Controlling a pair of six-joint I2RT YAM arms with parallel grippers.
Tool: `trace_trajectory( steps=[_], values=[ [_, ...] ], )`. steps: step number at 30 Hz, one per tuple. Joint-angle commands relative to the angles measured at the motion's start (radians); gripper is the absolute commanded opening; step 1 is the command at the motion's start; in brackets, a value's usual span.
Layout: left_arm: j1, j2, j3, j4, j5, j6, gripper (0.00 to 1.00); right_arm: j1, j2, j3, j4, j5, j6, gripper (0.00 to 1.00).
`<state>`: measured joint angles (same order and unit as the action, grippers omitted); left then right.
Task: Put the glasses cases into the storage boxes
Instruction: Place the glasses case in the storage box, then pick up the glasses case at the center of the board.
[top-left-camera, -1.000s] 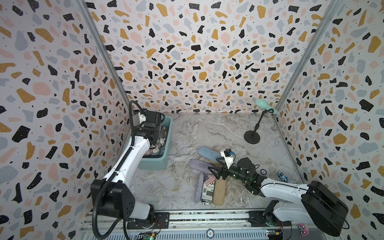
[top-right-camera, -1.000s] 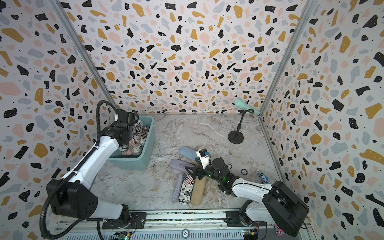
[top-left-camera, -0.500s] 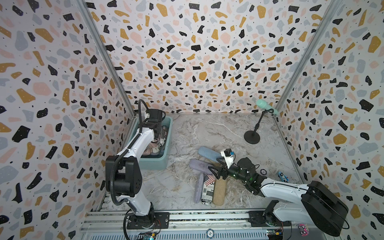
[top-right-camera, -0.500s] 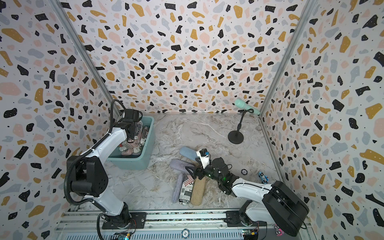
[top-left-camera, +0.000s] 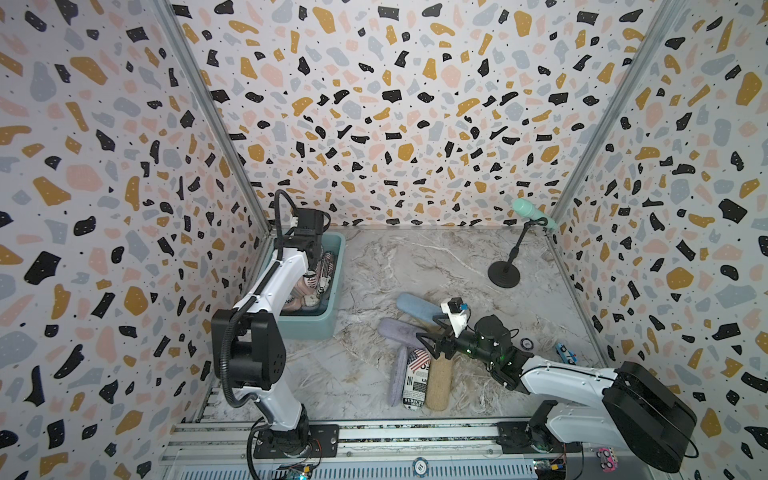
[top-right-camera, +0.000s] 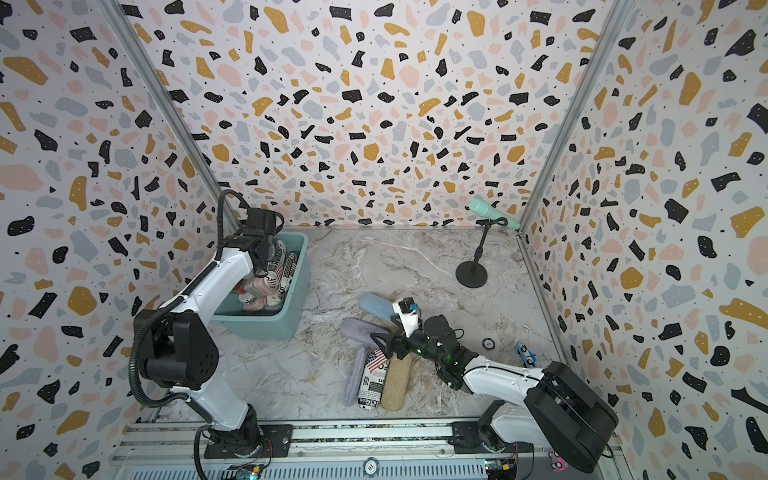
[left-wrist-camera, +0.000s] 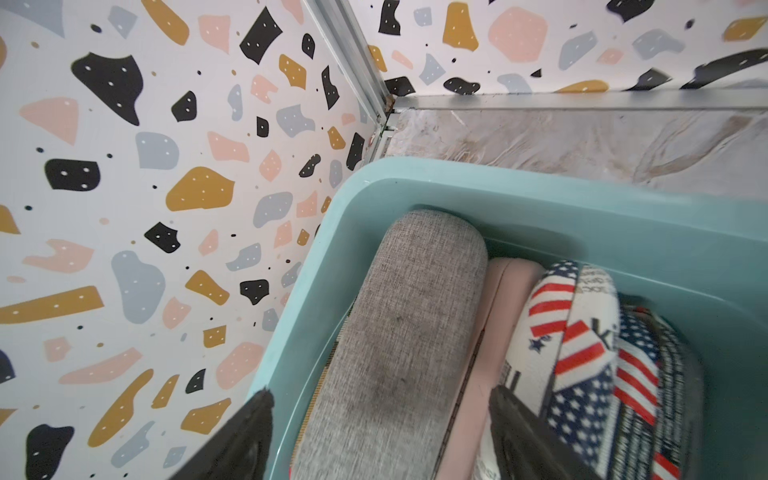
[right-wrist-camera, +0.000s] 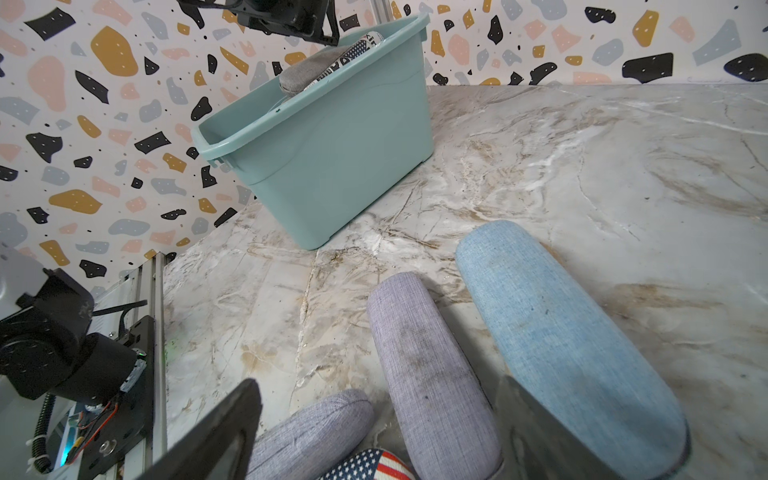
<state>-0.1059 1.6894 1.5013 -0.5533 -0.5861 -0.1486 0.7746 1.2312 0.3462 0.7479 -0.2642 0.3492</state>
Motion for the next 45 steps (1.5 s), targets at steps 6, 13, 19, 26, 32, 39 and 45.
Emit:
trace_trajectory(
  steps=[6, 13, 19, 26, 32, 39, 45],
  values=[
    [-0.106, -0.254, -0.178, 0.143, 0.209, -0.091, 0.71, 0.004, -0.027, 0.001, 0.002, 0.103, 0.005, 0.89],
    [-0.38, -0.293, -0.253, 0.164, 0.127, -0.137, 0.72, -0.005, -0.098, -0.038, -0.03, 0.315, 0.046, 0.89],
    [-0.553, -0.323, -0.369, 0.189, 0.146, -0.234, 0.73, -0.108, -0.055, -0.027, -0.083, 0.274, 0.122, 0.89],
    [-0.779, -0.384, -0.542, 0.174, 0.056, -0.405, 0.75, -0.128, -0.025, -0.025, -0.09, 0.297, 0.14, 0.89],
    [-0.899, -0.459, -0.616, 0.162, 0.038, -0.505, 0.75, -0.128, -0.022, -0.033, -0.072, 0.293, 0.14, 0.89],
    [-0.963, -0.515, -0.651, 0.084, 0.073, -0.606, 0.74, -0.123, -0.048, -0.042, -0.047, 0.246, 0.136, 0.88],
    [-1.099, -0.531, -0.665, 0.008, 0.041, -0.778, 0.75, -0.122, -0.067, -0.045, -0.052, 0.252, 0.135, 0.88]
  ],
)
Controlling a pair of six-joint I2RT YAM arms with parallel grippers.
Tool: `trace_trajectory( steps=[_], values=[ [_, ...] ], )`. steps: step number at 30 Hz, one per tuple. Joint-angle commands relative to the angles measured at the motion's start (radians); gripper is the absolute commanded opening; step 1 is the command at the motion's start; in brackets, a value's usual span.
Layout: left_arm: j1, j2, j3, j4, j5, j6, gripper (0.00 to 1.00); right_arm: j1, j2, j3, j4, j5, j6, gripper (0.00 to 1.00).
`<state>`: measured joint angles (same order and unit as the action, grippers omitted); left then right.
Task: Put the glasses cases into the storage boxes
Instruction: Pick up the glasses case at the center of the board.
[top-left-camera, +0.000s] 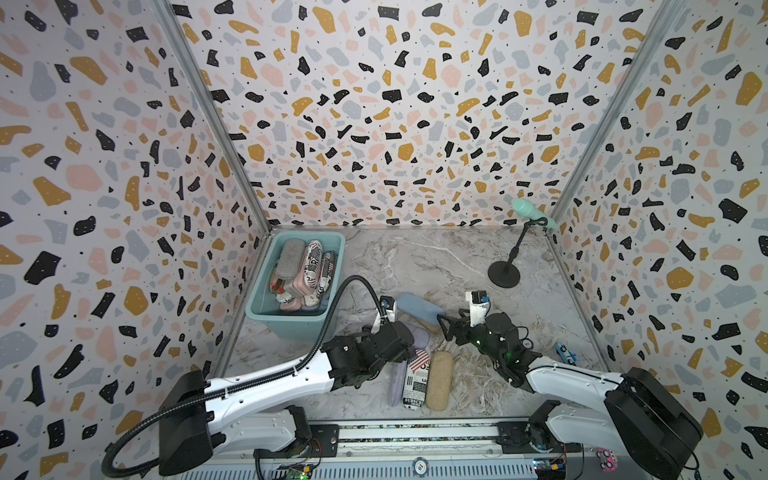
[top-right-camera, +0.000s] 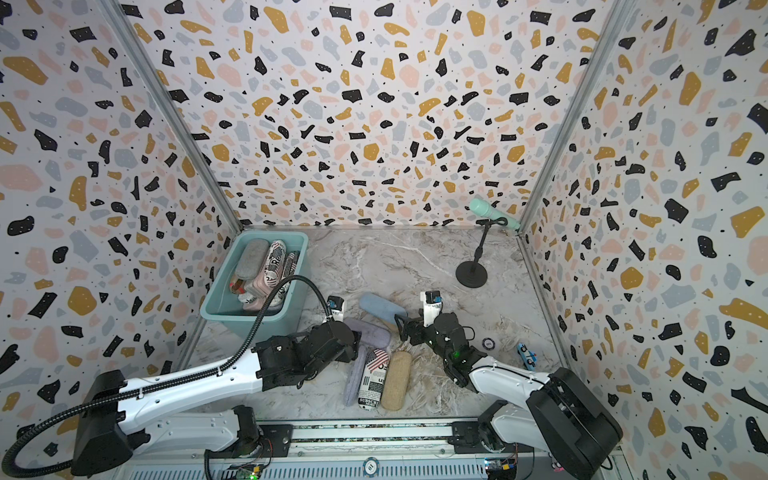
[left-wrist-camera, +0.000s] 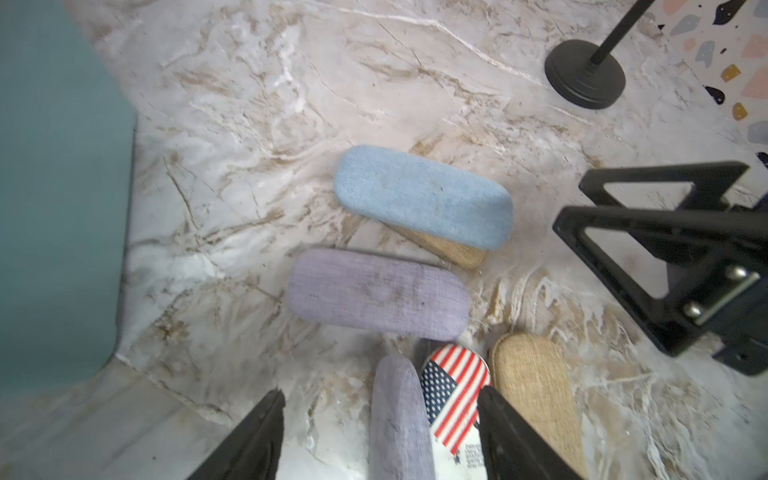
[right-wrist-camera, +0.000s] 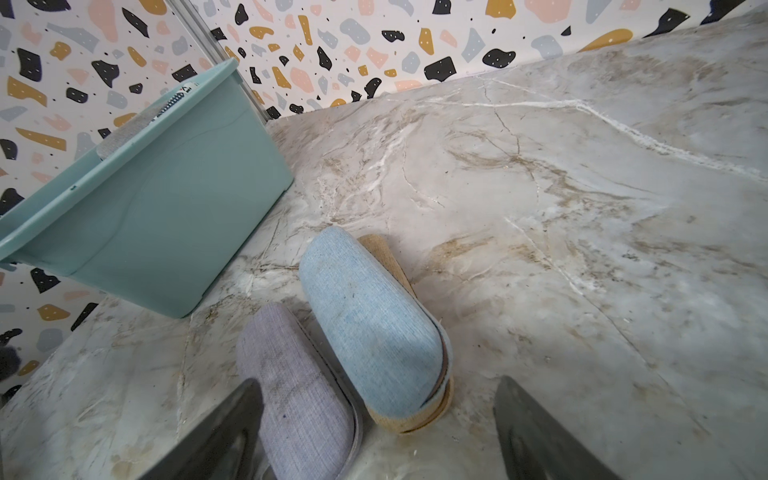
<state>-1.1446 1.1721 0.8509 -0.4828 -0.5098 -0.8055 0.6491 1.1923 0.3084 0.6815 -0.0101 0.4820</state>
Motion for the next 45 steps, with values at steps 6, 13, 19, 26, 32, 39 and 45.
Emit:
trace_trajectory(
  steps=[6, 13, 19, 26, 32, 39, 45],
  values=[
    [-0.165, 0.025, -0.049, -0.076, -0.032, -0.274, 0.8, 0.002, -0.054, -0.012, 0.003, 0.009, 0.004, 0.89],
    [-0.175, 0.123, -0.055, -0.068, -0.027, -0.299, 0.8, 0.003, -0.058, -0.012, 0.0, 0.011, 0.006, 0.89],
    [-0.175, 0.137, -0.126, 0.001, -0.024, -0.374, 0.67, 0.002, -0.061, -0.009, -0.006, 0.009, 0.002, 0.86],
    [-0.175, 0.188, -0.132, 0.059, 0.034, -0.33, 0.65, 0.003, -0.045, -0.005, -0.001, 0.004, 0.006, 0.85],
    [-0.175, 0.195, -0.163, 0.094, 0.032, -0.339, 0.62, 0.002, -0.045, -0.005, -0.003, 0.004, 0.006, 0.85],
    [-0.175, 0.201, -0.186, 0.113, 0.02, -0.344, 0.52, 0.002, -0.037, -0.005, 0.001, 0.002, 0.009, 0.85],
    [-0.175, 0.225, -0.205, 0.15, 0.025, -0.346, 0.46, 0.003, -0.033, -0.002, 0.001, 0.0, 0.01, 0.85]
  ],
)
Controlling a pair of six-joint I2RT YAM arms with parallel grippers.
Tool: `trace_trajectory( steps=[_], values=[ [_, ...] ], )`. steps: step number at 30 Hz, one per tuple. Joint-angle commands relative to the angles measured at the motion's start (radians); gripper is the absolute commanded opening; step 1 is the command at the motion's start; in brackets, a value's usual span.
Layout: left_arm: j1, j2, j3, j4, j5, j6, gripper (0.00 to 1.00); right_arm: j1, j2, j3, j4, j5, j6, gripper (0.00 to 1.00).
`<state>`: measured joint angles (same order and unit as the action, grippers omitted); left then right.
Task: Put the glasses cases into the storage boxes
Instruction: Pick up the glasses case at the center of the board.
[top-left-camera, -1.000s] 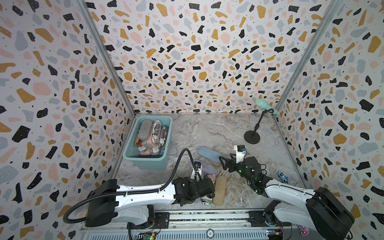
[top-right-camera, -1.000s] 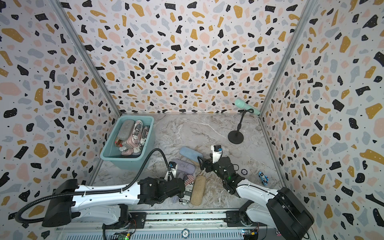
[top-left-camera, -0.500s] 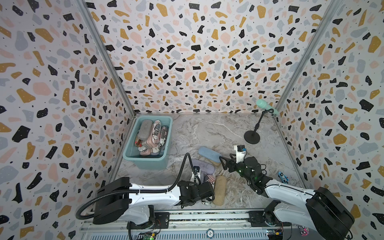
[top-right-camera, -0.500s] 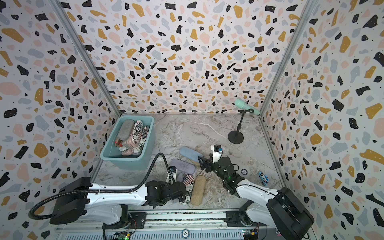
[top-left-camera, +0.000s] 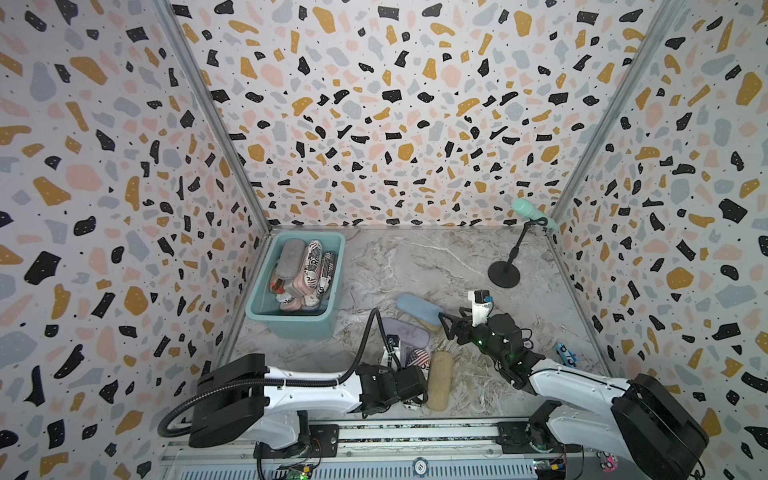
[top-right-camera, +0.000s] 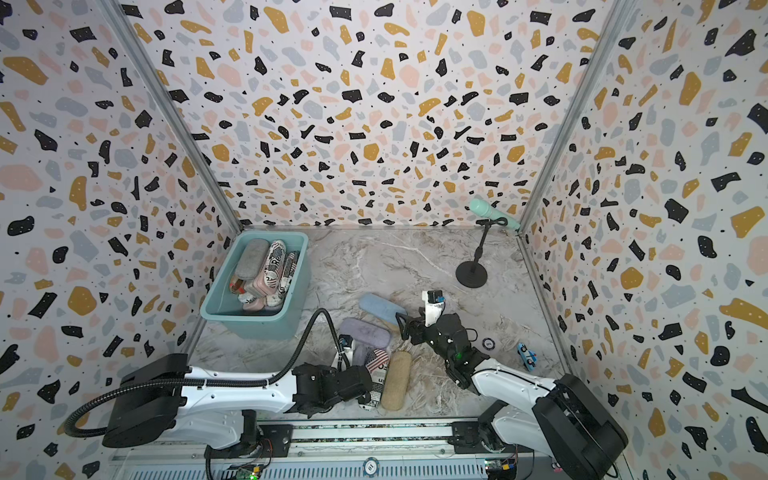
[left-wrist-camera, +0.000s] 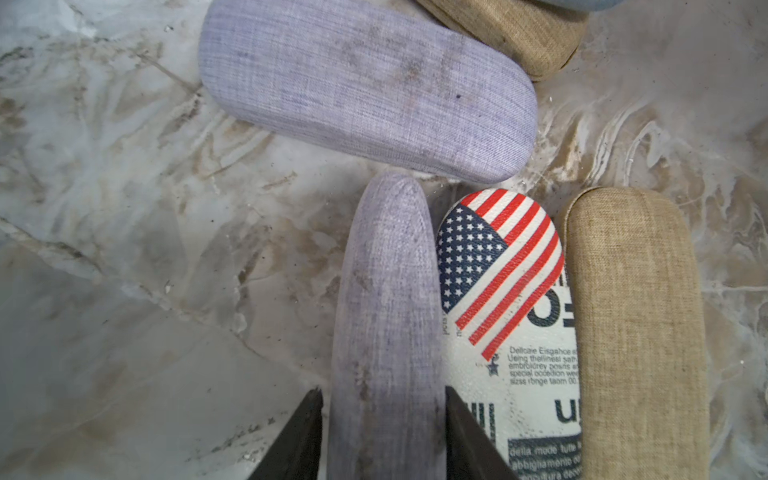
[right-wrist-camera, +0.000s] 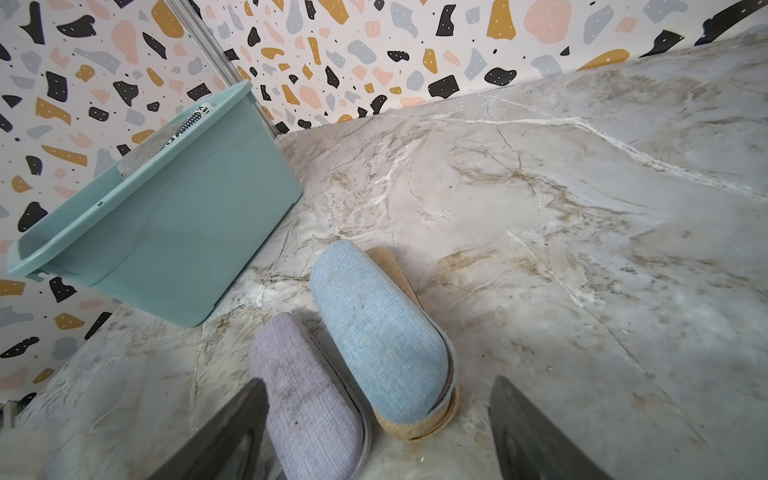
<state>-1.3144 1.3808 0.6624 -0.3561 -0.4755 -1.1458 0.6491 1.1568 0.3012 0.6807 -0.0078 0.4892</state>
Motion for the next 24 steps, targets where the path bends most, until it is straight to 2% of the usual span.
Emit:
trace_trajectory(
  steps=[1, 7, 10, 24],
  values=[
    [-0.005, 0.023, -0.014, 0.027, -0.006, -0.003, 0.46, 0.003, 0.002, 0.005, 0.002, -0.002, 0.003, 0.85],
    [-0.005, 0.064, 0.007, 0.031, -0.006, 0.015, 0.46, 0.003, 0.002, 0.006, 0.001, -0.001, 0.003, 0.85],
    [-0.005, 0.068, 0.007, 0.029, -0.005, 0.017, 0.42, 0.003, 0.002, 0.006, 0.002, 0.0, 0.003, 0.84],
    [-0.005, -0.001, 0.032, -0.048, -0.072, 0.009, 0.34, 0.003, 0.001, 0.006, 0.008, -0.017, -0.001, 0.84]
  ],
)
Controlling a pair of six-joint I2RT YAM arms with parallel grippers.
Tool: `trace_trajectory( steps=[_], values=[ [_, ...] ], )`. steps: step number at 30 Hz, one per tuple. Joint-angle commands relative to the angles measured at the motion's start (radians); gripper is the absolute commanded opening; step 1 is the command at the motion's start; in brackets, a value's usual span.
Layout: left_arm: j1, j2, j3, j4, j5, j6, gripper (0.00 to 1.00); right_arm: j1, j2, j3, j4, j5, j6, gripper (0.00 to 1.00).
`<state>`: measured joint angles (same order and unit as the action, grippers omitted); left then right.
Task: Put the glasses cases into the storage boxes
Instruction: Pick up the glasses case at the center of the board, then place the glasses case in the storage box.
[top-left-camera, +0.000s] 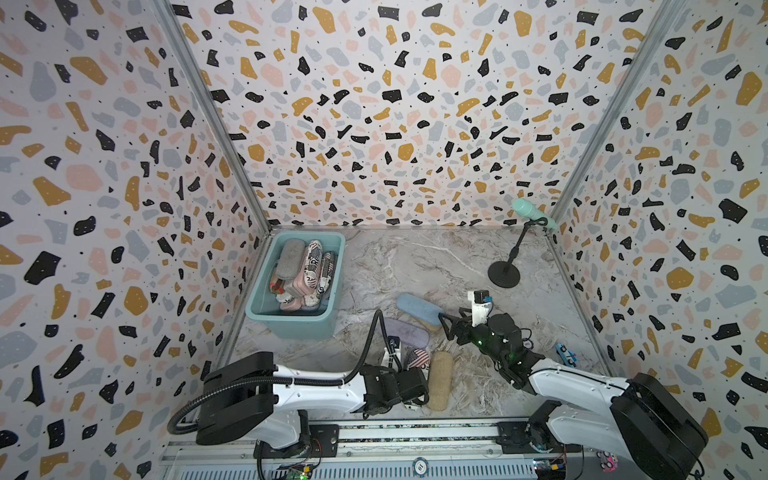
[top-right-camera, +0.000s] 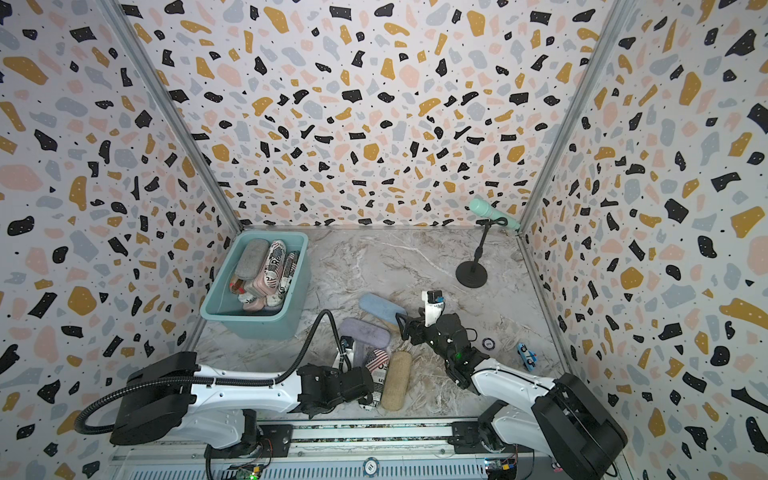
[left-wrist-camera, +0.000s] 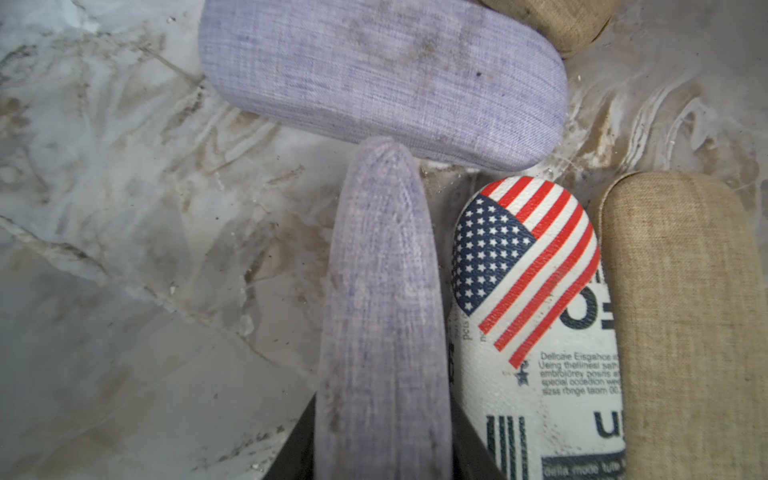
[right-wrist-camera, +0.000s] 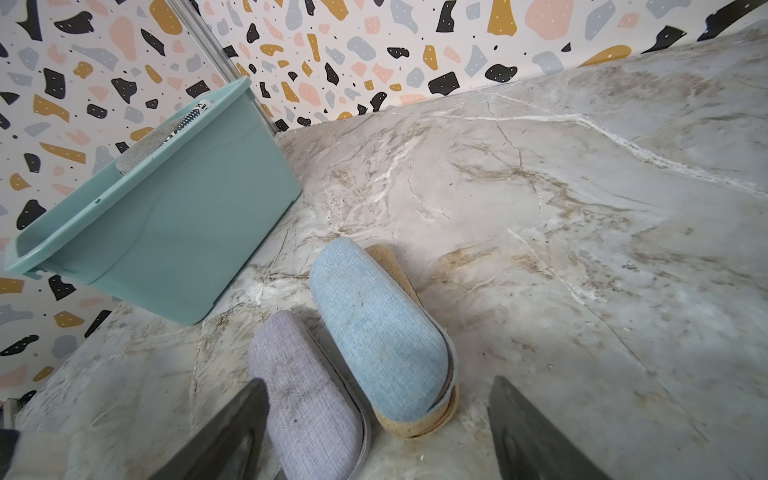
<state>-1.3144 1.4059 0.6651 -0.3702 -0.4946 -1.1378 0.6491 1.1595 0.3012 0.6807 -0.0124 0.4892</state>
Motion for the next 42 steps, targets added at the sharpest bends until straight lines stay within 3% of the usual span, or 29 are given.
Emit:
trace_trajectory(
  steps=[1, 6, 11, 17, 21, 26, 31, 42],
  values=[
    [-0.005, -0.037, 0.032, -0.042, -0.062, 0.001, 0.34, 0.003, -0.001, 0.003, 0.012, -0.021, -0.002, 0.84],
    [0.001, -0.11, 0.083, -0.154, -0.145, 0.015, 0.33, 0.02, 0.022, 0.001, 0.091, -0.159, -0.036, 0.84],
    [0.049, -0.224, 0.191, -0.342, -0.256, 0.077, 0.33, 0.101, 0.093, 0.059, 0.1, -0.269, -0.115, 0.84],
    [0.255, -0.372, 0.341, -0.481, -0.329, 0.299, 0.32, 0.126, 0.111, 0.073, 0.088, -0.245, -0.131, 0.84],
    [0.465, -0.403, 0.449, -0.508, -0.315, 0.501, 0.33, 0.126, 0.102, 0.069, 0.087, -0.231, -0.131, 0.84],
    [0.667, -0.352, 0.568, -0.46, -0.298, 0.704, 0.33, 0.126, 0.109, 0.07, 0.085, -0.222, -0.131, 0.84],
    [0.838, -0.246, 0.617, -0.328, -0.19, 0.845, 0.33, 0.126, 0.109, 0.072, 0.08, -0.217, -0.132, 0.84],
    [1.017, 0.065, 0.667, -0.131, -0.027, 0.934, 0.29, 0.126, 0.063, 0.061, 0.053, -0.173, -0.14, 0.84]
  ],
)
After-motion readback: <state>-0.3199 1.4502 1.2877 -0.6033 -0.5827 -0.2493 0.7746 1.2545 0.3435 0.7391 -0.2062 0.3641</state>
